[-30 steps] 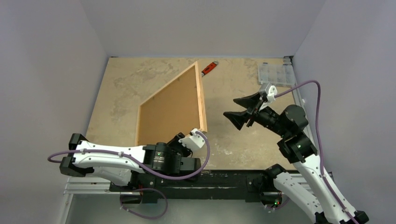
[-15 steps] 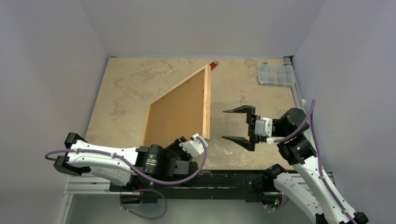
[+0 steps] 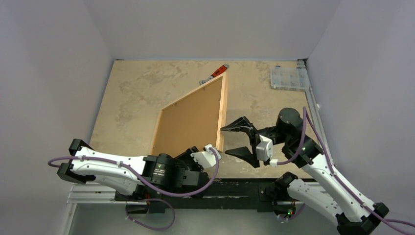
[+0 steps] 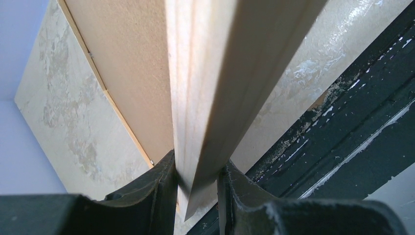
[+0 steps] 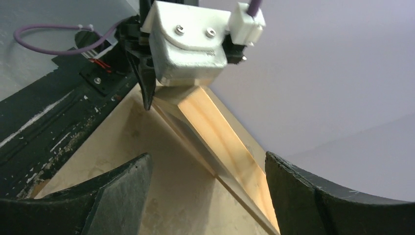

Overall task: Put the photo into the frame
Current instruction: Turn over the photo frame at the center of the board.

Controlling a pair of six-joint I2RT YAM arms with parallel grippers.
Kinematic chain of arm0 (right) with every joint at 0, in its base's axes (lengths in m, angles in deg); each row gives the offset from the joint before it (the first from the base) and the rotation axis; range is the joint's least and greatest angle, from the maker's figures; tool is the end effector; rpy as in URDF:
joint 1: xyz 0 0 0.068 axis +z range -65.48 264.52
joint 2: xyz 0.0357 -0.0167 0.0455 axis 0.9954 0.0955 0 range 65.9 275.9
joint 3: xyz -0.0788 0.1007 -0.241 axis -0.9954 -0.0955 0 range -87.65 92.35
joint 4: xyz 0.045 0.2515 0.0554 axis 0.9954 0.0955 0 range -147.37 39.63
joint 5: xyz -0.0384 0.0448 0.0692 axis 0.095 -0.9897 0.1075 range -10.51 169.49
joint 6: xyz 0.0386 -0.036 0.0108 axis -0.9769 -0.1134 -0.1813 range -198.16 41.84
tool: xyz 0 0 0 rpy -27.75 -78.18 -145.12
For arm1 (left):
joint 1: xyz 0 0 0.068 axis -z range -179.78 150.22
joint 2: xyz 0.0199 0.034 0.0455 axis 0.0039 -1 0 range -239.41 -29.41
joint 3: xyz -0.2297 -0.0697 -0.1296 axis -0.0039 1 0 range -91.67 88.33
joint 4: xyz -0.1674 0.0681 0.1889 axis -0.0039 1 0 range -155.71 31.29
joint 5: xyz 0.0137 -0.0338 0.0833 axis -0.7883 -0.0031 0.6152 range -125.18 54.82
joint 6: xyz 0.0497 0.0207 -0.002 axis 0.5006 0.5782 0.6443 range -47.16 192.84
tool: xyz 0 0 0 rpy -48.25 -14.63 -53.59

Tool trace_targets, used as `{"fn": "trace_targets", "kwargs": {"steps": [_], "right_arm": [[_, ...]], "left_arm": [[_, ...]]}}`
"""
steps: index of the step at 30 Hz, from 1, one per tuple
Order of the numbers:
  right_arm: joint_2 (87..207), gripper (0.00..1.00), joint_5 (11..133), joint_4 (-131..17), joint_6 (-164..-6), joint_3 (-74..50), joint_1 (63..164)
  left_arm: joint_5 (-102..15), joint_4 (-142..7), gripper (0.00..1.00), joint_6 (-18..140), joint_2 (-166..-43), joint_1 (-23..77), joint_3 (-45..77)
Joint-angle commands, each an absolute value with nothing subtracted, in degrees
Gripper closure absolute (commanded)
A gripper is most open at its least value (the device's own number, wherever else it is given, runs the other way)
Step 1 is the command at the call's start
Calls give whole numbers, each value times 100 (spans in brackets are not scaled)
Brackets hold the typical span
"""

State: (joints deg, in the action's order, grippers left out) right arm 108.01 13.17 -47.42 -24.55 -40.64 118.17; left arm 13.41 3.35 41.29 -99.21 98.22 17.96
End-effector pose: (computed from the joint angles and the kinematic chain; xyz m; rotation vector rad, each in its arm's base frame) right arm 0.1077 0.1108 0.3635 -1.5902 0.4405 0.6867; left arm -0.0026 -0.2108 0.3330 1.0597 1.9666 0.0458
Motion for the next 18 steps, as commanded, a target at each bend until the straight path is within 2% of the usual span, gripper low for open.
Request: {"fn": "trace_targets", "kwargs": {"steps": [1,7,10,12,18], "right_arm": [[11033,19,1941,-4525,-1651,-3792,12468],[11261,21,2974,-4275,-1125,-3665,13266],[11297,26,3169,-4295,-1040,-3663,13387],[11345,34,3257,-4096,-911,-3616,13421],[11470,70,3387,-3448,-575,-3365,13461]], "left_arm": [[895,-628,100,3845,-9857,9942,1572],[798,-629,100,3827,-9893,9970,1565],[788,-629,100,3819,-9914,9992,1557],[802,-609,100,3808,-9914,10001,1556],[898,-609,100,3794,-9865,10016,1548]]}}
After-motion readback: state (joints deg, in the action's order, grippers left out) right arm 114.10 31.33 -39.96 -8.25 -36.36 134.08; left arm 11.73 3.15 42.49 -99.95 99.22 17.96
